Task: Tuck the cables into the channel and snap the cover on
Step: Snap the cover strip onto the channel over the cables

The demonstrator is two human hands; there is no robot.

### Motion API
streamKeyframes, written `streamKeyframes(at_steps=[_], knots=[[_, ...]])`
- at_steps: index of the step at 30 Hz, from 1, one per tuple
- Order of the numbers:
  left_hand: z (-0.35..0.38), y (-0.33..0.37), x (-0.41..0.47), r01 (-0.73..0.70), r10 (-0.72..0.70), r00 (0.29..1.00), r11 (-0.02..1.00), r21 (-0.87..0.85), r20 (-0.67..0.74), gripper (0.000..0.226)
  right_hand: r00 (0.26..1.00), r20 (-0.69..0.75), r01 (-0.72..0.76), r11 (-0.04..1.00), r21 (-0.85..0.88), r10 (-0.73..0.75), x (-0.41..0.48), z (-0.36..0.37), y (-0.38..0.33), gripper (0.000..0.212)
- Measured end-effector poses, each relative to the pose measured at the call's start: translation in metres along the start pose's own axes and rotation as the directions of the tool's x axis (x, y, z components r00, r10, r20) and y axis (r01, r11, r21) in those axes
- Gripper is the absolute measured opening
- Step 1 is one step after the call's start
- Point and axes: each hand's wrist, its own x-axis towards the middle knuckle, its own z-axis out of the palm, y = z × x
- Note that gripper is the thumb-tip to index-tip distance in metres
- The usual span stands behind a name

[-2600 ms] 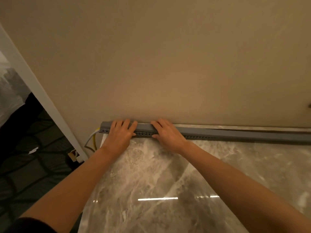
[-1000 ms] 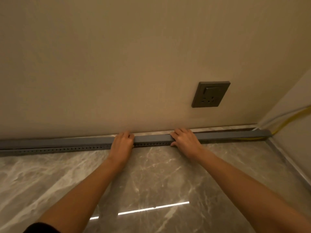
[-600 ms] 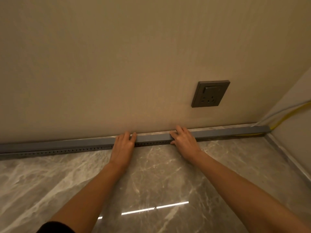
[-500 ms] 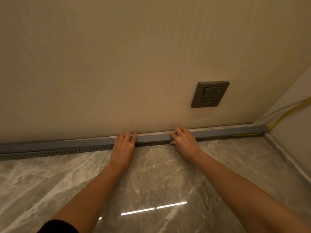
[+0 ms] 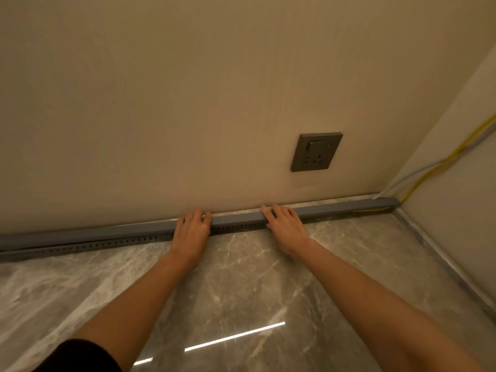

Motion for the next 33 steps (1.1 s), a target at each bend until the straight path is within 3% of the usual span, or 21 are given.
streamKeyframes(at_steps=[10, 20, 25, 28, 33], knots=[[-0.015, 0.044, 0.010, -0.067, 0.065, 0.995, 0.998, 0.019, 0.072, 0.047, 0.982, 0.105, -0.148, 0.983, -0.111, 0.159, -0.007, -0.013, 0.052, 0.052], [-0.018, 0.221, 0.079, -0.281, 0.287, 0.950, 0.958, -0.061, 0.122, 0.042, 0.919, 0.161, -0.338, 0.930, -0.146, 0.359, -0.060, -0.007, 0.206, 0.072], [-0.018, 0.300, 0.113, -0.339, 0.344, 0.930, 0.939, -0.061, 0.130, 0.043, 0.968, 0.044, -0.232, 0.952, -0.201, 0.245, -0.073, 0.000, 0.268, 0.073], [-0.018, 0.333, 0.128, -0.341, 0.343, 0.929, 0.939, -0.038, 0.139, 0.041, 0.955, -0.099, -0.293, 0.943, -0.159, 0.280, -0.074, 0.009, 0.294, 0.067], [-0.018, 0.357, 0.143, -0.356, 0.350, 0.927, 0.934, 0.021, 0.133, 0.036, 0.980, -0.057, -0.199, 0.965, -0.172, 0.192, -0.062, 0.014, 0.308, 0.046]])
